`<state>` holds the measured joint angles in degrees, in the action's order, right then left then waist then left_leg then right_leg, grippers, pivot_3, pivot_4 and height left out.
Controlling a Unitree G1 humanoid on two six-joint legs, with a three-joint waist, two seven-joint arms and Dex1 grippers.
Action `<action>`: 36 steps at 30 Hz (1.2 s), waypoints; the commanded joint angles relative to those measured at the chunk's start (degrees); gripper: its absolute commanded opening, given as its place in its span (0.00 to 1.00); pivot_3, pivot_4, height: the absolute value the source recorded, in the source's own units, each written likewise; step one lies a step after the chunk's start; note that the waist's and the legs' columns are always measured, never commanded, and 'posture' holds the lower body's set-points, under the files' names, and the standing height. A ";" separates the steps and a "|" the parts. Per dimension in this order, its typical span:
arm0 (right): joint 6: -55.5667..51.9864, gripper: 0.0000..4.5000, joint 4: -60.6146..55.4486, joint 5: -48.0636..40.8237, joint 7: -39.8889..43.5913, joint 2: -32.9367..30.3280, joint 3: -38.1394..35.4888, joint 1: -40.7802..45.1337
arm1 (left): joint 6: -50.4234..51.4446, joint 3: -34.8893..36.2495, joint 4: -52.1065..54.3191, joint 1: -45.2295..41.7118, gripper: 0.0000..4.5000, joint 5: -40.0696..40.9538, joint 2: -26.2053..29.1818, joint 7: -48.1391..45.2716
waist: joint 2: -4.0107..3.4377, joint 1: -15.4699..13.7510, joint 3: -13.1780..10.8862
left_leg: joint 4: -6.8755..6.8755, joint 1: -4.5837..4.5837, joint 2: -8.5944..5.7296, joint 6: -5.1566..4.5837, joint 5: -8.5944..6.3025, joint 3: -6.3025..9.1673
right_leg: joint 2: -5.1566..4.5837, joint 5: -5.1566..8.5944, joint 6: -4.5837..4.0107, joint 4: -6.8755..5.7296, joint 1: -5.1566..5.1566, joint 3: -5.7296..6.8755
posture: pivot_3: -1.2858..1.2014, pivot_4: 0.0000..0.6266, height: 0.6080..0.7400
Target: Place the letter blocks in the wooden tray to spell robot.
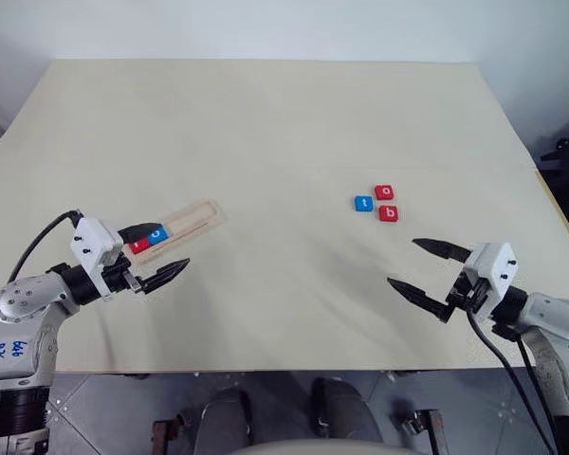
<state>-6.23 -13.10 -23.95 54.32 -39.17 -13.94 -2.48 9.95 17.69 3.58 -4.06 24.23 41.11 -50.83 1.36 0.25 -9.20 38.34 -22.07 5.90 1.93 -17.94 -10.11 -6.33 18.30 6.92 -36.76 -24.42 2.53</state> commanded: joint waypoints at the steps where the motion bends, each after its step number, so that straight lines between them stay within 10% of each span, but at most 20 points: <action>1: 1.98 0.99 0.46 -0.04 0.83 0.32 0.68 1.41 | -0.69 2.00 1.16 1.32 1.00 -0.07 0.01 1.19 | 0.00 0.01 0.00 | 0.01 0.00 0.00 0.00 0.00 0.00 | 0.00 0.00 0.00 0.00 0.00 0.00 | 0.52 0.24 1.00; 16: 2.03 0.99 -3.29 -2.83 8.41 7.85 16.95 15.87 | -9.67 26.65 -0.09 29.91 1.00 3.57 -10.91 7.34 | 0.15 0.75 0.07 | 0.08 0.00 -0.06 -0.08 -0.11 0.34 | -0.09 0.04 -0.08 -0.03 0.06 0.18 | 0.52 0.24 1.00; 25: -0.22 0.99 -3.46 -4.41 8.92 4.93 14.34 14.44 | -4.96 17.08 -6.05 14.13 1.00 2.34 -1.39 2.70 | 0.23 -0.12 0.13 | 0.60 -0.02 -0.02 -0.13 -0.42 0.69 | -0.13 0.06 -0.11 -0.04 0.44 0.65 | 0.52 0.24 1.00; 36: -3.22 0.99 -7.23 -5.39 6.17 4.04 12.92 12.12 | -10.45 -0.98 -39.54 -16.57 1.00 -6.97 10.84 -14.74 | 0.15 0.80 0.08 | 0.61 -0.09 0.09 0.02 -0.47 0.43 | -0.15 0.08 -0.14 -0.20 0.24 1.15 | 0.52 0.24 1.00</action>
<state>-9.24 -17.65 -28.45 61.28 -34.81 0.53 9.90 0.67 17.81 -33.30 -19.00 18.24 50.33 -62.71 1.51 1.05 -9.12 38.98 -22.19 5.98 1.94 -18.41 -9.72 -6.47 18.38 6.77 -36.93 -24.25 3.73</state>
